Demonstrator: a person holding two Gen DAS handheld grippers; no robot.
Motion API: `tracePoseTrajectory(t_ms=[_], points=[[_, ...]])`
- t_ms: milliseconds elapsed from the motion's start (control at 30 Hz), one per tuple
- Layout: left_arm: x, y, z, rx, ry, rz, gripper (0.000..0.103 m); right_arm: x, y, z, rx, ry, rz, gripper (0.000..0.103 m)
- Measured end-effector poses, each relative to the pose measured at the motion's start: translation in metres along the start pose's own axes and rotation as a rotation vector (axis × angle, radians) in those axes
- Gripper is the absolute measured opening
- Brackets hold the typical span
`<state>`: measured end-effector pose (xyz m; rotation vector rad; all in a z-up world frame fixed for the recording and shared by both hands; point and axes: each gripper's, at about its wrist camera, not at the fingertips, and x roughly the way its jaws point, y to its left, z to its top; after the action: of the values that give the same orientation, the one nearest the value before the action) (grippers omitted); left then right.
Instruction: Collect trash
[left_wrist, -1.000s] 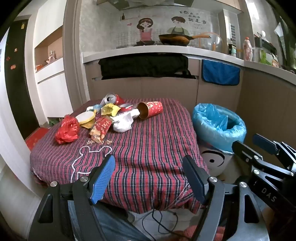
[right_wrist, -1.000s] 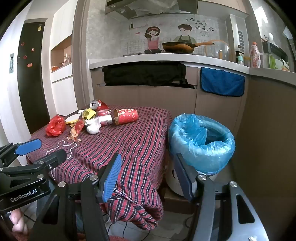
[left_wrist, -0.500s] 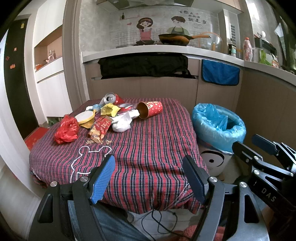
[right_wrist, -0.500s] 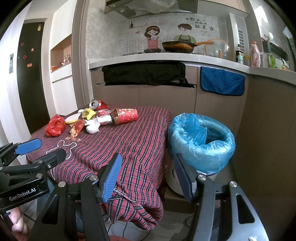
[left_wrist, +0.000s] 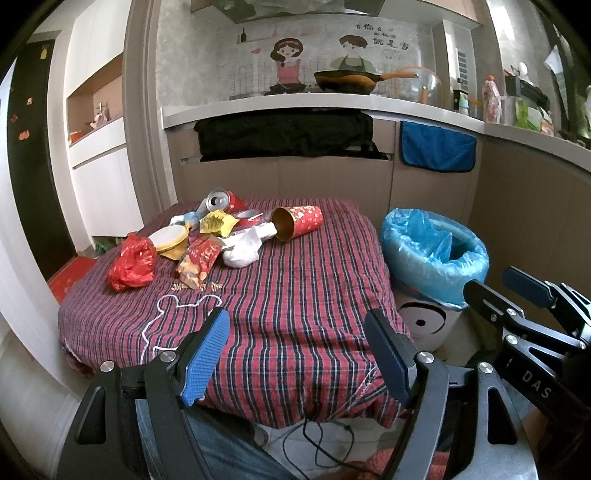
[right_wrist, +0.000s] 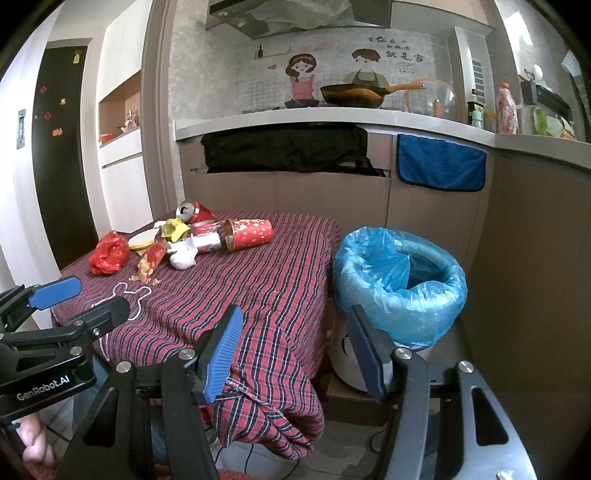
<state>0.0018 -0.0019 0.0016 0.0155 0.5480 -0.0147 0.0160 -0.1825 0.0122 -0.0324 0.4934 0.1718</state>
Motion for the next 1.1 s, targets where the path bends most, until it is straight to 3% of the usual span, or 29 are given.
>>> tracePoseTrajectory(t_ms=[1100], points=[[-0.018,0.000,0.002,-0.005,-0.055,-0.014,0.075,-0.006,0.009,0.002,-0.005,-0.023,-0.012,0.056]])
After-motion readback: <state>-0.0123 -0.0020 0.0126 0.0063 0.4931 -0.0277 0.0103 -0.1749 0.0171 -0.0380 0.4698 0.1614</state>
